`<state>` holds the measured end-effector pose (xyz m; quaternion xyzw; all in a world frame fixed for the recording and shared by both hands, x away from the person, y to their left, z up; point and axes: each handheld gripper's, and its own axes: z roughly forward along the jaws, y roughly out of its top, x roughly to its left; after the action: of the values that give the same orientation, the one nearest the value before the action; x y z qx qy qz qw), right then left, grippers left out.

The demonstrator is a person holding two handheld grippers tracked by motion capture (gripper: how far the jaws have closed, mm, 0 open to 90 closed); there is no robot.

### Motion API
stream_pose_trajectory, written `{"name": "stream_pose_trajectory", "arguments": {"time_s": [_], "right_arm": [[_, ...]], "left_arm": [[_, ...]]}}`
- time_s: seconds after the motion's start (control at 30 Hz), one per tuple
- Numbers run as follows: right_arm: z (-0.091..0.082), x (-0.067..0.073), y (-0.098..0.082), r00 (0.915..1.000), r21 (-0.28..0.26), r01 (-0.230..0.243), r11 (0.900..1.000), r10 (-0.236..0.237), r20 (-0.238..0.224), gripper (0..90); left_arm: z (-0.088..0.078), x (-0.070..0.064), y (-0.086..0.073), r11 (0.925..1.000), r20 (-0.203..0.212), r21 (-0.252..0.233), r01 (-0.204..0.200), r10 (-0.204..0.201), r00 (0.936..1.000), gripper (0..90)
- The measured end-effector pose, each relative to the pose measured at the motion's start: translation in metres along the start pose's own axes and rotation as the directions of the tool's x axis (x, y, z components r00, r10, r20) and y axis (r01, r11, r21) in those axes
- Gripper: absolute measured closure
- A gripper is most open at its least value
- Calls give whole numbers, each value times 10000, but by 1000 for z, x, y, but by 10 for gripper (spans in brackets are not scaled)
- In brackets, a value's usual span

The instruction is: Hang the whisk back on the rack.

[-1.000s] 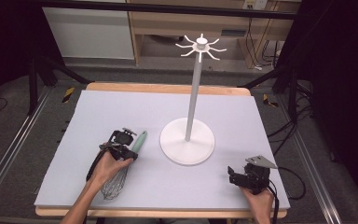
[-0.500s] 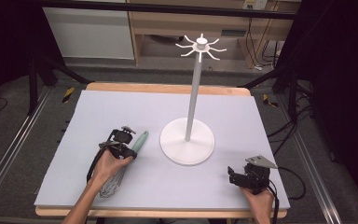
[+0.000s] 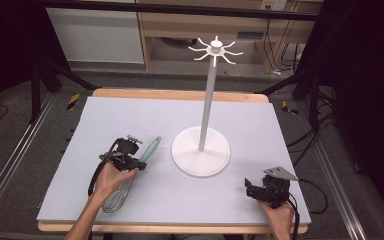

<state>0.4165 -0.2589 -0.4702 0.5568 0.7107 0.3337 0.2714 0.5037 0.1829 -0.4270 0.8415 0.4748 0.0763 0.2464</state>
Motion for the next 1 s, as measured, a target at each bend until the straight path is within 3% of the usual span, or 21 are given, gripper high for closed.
{"name": "stream_pose_trajectory", "arguments": {"time_s": [0.43,0.6,0.83,1.0], "right_arm": [[1,0,-1,10000,37,-14,10000,13,63,100],[1,0,-1,10000,32,5,10000,-5,67,100],[1,-1,-1,10000,48,-52,10000,52,72,100],[1,-1,-1,10000,34,1,10000,-1,90,100]], "left_arm": [[-27,6,-13,9941,508,-1081,34,22,9987,687],[-37,7,-15,9905,505,-1371,49,21,9987,687],[-53,5,-19,9772,574,-2123,5,119,9983,687],[-65,3,-22,9633,577,-2685,-38,200,9981,687]]}}
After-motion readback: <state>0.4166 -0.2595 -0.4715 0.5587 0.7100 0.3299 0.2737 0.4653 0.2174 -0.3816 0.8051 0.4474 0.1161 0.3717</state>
